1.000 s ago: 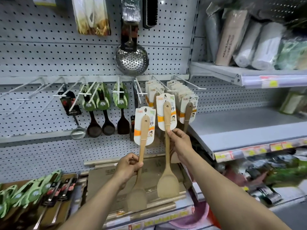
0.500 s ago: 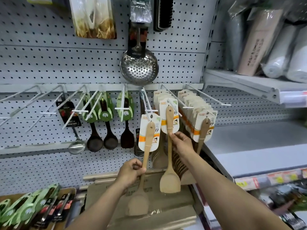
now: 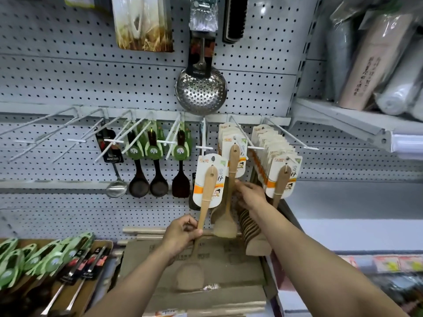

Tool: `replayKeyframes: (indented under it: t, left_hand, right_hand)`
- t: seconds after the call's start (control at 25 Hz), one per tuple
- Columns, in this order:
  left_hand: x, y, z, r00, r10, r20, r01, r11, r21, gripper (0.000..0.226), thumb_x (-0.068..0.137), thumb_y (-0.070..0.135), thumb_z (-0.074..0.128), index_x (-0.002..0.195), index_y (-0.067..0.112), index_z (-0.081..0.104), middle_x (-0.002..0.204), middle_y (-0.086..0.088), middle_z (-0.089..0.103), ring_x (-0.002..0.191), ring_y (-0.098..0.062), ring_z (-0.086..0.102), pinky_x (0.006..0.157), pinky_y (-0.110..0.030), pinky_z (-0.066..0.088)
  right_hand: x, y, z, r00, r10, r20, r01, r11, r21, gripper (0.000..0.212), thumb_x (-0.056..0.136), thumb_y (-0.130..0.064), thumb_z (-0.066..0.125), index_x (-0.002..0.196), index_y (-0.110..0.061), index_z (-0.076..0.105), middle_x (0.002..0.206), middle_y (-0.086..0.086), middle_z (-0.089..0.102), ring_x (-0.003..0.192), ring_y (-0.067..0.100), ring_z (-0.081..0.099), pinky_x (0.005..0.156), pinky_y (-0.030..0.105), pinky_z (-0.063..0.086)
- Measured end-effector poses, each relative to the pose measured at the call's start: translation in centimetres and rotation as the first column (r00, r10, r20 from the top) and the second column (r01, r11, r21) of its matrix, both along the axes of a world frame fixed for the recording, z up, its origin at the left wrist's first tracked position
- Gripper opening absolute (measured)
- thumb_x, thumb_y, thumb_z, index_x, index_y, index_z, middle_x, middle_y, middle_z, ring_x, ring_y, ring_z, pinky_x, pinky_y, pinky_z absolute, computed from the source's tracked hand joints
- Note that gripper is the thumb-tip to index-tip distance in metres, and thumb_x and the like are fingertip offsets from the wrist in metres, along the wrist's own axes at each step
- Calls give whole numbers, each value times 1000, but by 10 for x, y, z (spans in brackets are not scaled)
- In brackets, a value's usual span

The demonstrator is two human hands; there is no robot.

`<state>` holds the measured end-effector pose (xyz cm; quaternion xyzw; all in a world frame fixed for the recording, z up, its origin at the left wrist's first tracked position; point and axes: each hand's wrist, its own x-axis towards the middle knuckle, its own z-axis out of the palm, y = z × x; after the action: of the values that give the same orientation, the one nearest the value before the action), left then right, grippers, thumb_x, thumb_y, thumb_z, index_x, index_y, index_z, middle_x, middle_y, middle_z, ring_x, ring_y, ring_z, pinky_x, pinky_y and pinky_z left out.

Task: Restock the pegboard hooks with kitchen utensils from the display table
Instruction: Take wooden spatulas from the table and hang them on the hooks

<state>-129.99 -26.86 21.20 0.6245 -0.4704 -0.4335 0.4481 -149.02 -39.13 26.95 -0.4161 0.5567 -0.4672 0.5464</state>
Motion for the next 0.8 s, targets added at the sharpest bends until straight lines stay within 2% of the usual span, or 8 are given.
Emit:
replayKeyframes:
  t: [0.08,0.2,0.32,0.4,0.56,0.64,0.8]
  left_hand:
    - [-11,10,2,1000,5,-19,-6,1000,-31,12,83,5,72,80,10,61,80,-10,69,80,-22,69,77,-37,60]
    - [-26,22,-1,998,-1,-62,-2,999,-51,11,83,3,71,81,8,62,82,-10,68,81,-23,68,80,-40,60]
    - [-45,32,-6,999,-17,-41,14,998,-58,14,82,2,72,78,11,62,78,-8,65,77,-20,62,80,-40,56]
    - [-58,34,-4,999,-25,-39,22,997,-72,16,82,-1,71,78,10,60,76,-8,61,75,-19,57,74,-36,52]
    - [-75,26,6,996,-34,-84,25,995,-98,19,82,-3,69,76,11,59,71,-3,56,72,-16,56,72,-32,52]
    - [-77,20,10,996,-39,-80,30,993,-111,19,82,-2,70,77,12,59,70,-1,56,69,-13,56,66,-25,52]
    - [-78,9,11,997,-51,-55,44,992,-120,19,82,-1,71,76,13,59,69,1,58,66,-9,59,57,-17,48]
  right_hand:
    - [-3,19,11,997,46,63,-43,998,-51,28,94,-40,64,106,-16,71,93,1,76,89,15,70,72,28,54]
    - [-8,48,28,962,190,197,-158,974,-165,34,97,-45,56,103,-16,73,95,1,78,97,16,71,89,33,54]
    - [-14,73,37,953,288,95,-254,929,-268,34,92,-47,62,100,-17,76,97,-1,78,96,13,71,83,26,54]
    - [-17,85,37,960,275,58,-243,916,-319,24,87,-37,72,99,-17,75,95,-5,78,89,6,71,74,19,53]
    - [-25,86,39,962,248,115,-181,893,-413,9,87,-20,74,96,-19,74,97,-2,78,91,10,71,82,27,57]
    - [-27,81,43,963,242,123,-168,888,-429,8,88,-18,72,97,-19,74,97,-3,77,91,8,71,82,24,56]
    - [-28,66,42,977,199,76,-146,886,-440,11,87,-24,74,97,-19,75,101,-2,77,96,11,71,88,30,54]
